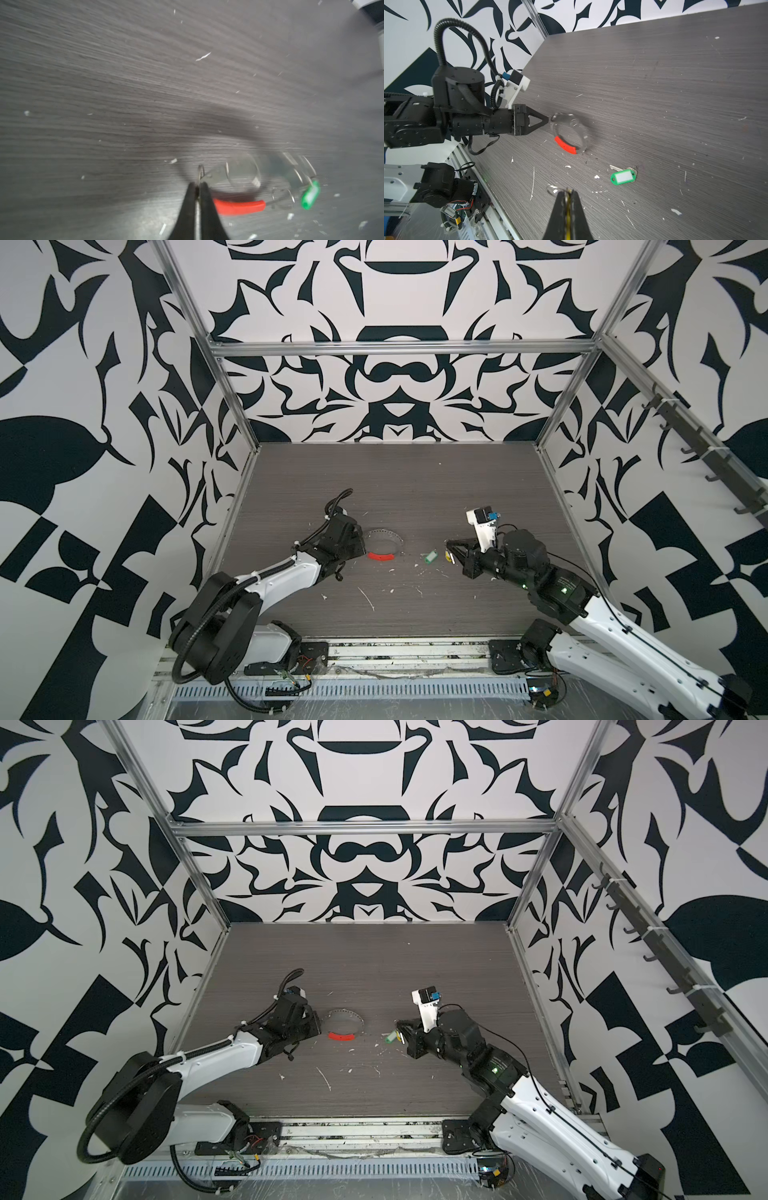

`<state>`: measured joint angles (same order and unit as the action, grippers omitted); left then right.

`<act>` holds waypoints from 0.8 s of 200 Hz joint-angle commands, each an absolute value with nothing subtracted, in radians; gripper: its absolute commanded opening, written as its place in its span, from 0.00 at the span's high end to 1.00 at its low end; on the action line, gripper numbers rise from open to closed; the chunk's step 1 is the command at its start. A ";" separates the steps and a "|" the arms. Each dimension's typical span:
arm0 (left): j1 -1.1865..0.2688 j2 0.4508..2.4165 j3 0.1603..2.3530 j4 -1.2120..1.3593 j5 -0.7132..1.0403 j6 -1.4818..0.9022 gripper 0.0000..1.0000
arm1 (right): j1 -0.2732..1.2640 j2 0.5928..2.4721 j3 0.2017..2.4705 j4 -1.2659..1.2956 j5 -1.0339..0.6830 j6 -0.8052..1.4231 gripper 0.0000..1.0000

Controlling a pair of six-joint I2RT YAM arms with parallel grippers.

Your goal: Remove the keys from the keyring

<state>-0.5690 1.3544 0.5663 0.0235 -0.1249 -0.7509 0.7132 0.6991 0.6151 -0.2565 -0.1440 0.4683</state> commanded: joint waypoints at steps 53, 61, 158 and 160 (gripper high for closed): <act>-0.554 1.165 0.594 0.009 -0.129 -0.785 0.21 | 0.714 0.779 0.554 -0.141 -0.180 0.490 1.00; -0.555 1.121 0.602 -0.008 -0.128 -0.784 0.19 | 0.716 0.803 0.545 -0.117 -0.201 0.495 1.00; -0.557 0.705 0.604 -0.107 -0.109 -0.776 0.00 | 0.972 1.424 0.583 0.189 -0.299 0.505 1.00; -0.557 0.702 0.601 -0.106 -0.109 -0.776 0.01 | 0.973 1.433 0.583 0.200 -0.302 0.507 1.00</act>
<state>-0.5564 0.7414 0.6182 -0.0792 -0.1139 -0.7746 0.9382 1.3453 0.5312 0.0452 -0.2565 0.4980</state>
